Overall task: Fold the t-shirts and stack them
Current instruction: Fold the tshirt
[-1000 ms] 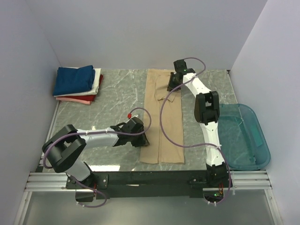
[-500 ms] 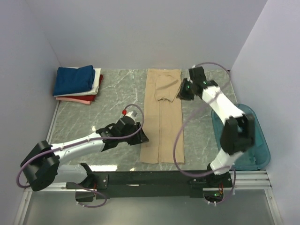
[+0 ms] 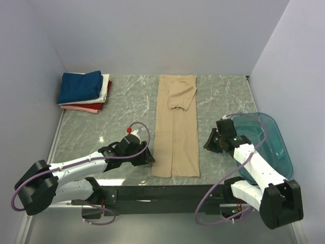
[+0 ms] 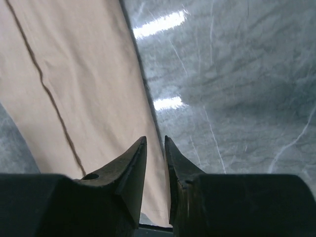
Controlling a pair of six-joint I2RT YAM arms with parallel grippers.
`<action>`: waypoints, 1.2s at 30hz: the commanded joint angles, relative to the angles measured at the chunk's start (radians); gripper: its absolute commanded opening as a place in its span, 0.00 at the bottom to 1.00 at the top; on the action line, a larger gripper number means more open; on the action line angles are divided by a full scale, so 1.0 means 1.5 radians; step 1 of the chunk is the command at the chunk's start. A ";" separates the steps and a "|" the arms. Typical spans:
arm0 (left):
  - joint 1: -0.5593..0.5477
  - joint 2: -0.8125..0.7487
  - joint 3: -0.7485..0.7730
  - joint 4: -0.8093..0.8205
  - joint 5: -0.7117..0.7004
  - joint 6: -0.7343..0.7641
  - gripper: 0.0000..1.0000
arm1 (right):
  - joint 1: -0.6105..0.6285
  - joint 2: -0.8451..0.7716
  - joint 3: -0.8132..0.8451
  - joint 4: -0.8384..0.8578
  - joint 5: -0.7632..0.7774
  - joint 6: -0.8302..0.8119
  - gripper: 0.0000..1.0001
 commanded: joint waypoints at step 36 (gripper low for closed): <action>0.000 0.071 0.020 0.030 0.071 0.042 0.53 | 0.255 -0.154 -0.149 -0.049 0.007 0.207 0.15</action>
